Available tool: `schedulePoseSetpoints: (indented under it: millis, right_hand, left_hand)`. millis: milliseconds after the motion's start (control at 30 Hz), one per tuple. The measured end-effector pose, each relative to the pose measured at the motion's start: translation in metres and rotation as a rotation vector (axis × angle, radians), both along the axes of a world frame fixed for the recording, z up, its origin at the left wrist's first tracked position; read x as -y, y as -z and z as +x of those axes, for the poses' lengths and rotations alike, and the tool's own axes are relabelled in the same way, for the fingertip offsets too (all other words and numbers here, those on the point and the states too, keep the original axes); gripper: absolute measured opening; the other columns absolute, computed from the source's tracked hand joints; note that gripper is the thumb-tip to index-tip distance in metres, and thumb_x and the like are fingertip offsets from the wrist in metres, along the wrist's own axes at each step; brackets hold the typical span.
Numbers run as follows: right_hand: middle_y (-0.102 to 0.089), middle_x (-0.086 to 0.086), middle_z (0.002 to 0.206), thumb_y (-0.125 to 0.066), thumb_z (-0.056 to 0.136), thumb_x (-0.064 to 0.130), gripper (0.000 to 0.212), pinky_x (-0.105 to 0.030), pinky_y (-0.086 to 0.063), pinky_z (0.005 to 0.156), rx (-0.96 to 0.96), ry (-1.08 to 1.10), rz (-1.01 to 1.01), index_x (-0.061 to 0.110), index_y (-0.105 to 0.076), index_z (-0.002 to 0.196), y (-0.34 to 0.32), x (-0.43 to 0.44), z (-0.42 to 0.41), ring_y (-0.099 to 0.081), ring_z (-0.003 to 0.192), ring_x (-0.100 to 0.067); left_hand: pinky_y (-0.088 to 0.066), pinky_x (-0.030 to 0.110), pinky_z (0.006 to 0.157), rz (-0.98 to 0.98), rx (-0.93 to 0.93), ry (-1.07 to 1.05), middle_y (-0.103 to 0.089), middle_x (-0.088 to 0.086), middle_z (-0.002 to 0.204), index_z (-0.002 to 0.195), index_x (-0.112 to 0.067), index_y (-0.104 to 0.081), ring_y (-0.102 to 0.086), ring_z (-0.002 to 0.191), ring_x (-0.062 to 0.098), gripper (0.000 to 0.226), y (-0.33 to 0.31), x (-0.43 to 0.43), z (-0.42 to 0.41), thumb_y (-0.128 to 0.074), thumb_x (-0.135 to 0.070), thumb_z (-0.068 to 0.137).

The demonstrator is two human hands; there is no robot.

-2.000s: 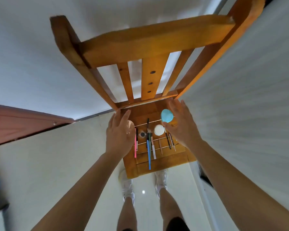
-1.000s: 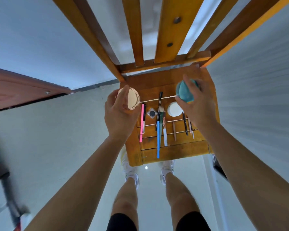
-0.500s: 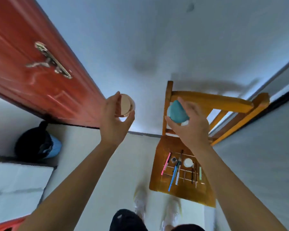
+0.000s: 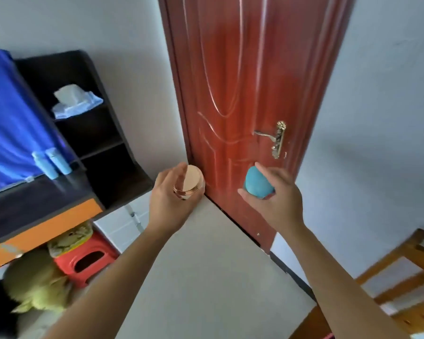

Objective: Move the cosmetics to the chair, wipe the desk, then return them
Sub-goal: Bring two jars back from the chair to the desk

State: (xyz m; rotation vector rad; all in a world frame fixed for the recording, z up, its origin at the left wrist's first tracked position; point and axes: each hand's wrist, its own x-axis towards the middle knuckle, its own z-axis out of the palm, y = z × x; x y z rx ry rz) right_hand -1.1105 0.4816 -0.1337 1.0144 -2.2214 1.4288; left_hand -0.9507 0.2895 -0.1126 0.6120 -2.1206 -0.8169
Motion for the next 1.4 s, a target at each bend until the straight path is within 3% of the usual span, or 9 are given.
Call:
schedulePoseSetpoints:
  millis: [100,200,400,567,667,967,1100,1267,1400]
  right_hand:
    - [-0.059,0.015,0.114,-0.090,0.065,0.049,0.071,-0.032,-0.057,0.082,-0.021,-0.100,-0.015,0.034,-0.066,0.130,-0.008,0.086,0.056,-0.060,0.103,-0.001]
    - [-0.060,0.013,0.114,-0.091,0.066,0.044,0.070,-0.035,-0.059,0.077,-0.027,-0.242,-0.007,0.031,-0.067,0.130,-0.011,0.192,0.137,-0.060,0.103,-0.003]
    - [-0.058,0.010,0.117,-0.090,0.069,0.043,0.073,-0.037,-0.058,0.079,-0.042,-0.504,0.080,0.028,-0.063,0.135,-0.014,0.351,0.286,-0.057,0.103,-0.006]
    - [-0.057,0.014,0.115,-0.087,0.069,0.048,0.071,-0.035,-0.057,0.078,-0.035,-0.603,0.103,0.029,-0.065,0.133,-0.014,0.448,0.346,-0.055,0.101,-0.002]
    - [-0.055,0.016,0.115,-0.083,0.069,0.055,0.072,-0.029,-0.056,0.078,-0.043,-0.626,0.114,0.032,-0.064,0.134,-0.005,0.505,0.366,-0.054,0.101,0.000]
    - [-0.055,0.021,0.116,-0.082,0.070,0.057,0.069,-0.031,-0.055,0.085,0.001,-0.691,0.135,0.035,-0.063,0.133,0.037,0.698,0.389,-0.056,0.106,0.001]
    - [-0.057,0.019,0.117,-0.079,0.071,0.060,0.070,-0.025,-0.053,0.085,-0.005,-0.699,0.145,0.036,-0.062,0.134,0.035,0.782,0.390,-0.058,0.107,0.000]
    - [-0.056,0.020,0.117,-0.079,0.072,0.061,0.070,-0.021,-0.051,0.084,0.034,-0.697,0.211,0.037,-0.061,0.135,0.036,0.859,0.397,-0.058,0.105,0.001]
    - [-0.056,0.020,0.117,-0.079,0.071,0.060,0.069,-0.020,-0.051,0.085,0.023,-0.680,0.263,0.037,-0.062,0.134,0.046,0.909,0.393,-0.058,0.106,0.002]
  left_hand:
    - [-0.045,0.011,0.079,0.006,-0.010,-0.088,-0.052,-0.019,0.116,0.136,-0.036,-0.052,-0.056,0.101,0.000,0.068,-0.004,0.064,0.076,-0.078,-0.054,0.076]
    - [-0.040,0.000,0.075,0.008,-0.023,-0.223,-0.053,-0.019,0.117,0.136,-0.035,-0.052,-0.052,0.103,-0.013,0.068,-0.007,0.140,0.173,-0.077,-0.056,0.076]
    - [-0.055,0.022,0.079,0.041,-0.042,-0.434,-0.053,-0.026,0.116,0.132,-0.042,-0.052,-0.063,0.094,0.001,0.067,-0.005,0.254,0.323,-0.078,-0.059,0.073]
    - [-0.044,0.008,0.079,0.074,-0.072,-0.549,-0.054,-0.028,0.115,0.131,-0.042,-0.054,-0.058,0.103,-0.007,0.067,-0.001,0.328,0.393,-0.077,-0.061,0.071]
    - [-0.040,0.002,0.076,0.098,-0.070,-0.591,-0.054,-0.028,0.113,0.131,-0.040,-0.056,-0.054,0.105,-0.012,0.067,0.011,0.371,0.417,-0.078,-0.059,0.071]
    - [-0.037,0.005,0.081,0.118,0.040,-0.628,-0.052,-0.028,0.109,0.131,-0.034,-0.058,-0.054,0.100,-0.013,0.066,0.032,0.544,0.436,-0.081,-0.051,0.071]
    - [-0.050,0.022,0.083,0.087,0.109,-0.612,-0.056,-0.022,0.113,0.130,-0.032,-0.060,-0.062,0.094,0.003,0.066,0.024,0.619,0.442,-0.082,-0.052,0.071]
    - [-0.053,0.027,0.082,0.089,0.126,-0.616,-0.056,-0.020,0.113,0.131,-0.031,-0.059,-0.065,0.089,0.006,0.068,0.021,0.698,0.456,-0.082,-0.052,0.071]
    - [-0.050,0.019,0.082,0.116,0.111,-0.583,-0.055,-0.023,0.112,0.129,-0.034,-0.059,-0.060,0.092,-0.002,0.065,0.035,0.766,0.451,-0.080,-0.055,0.071]
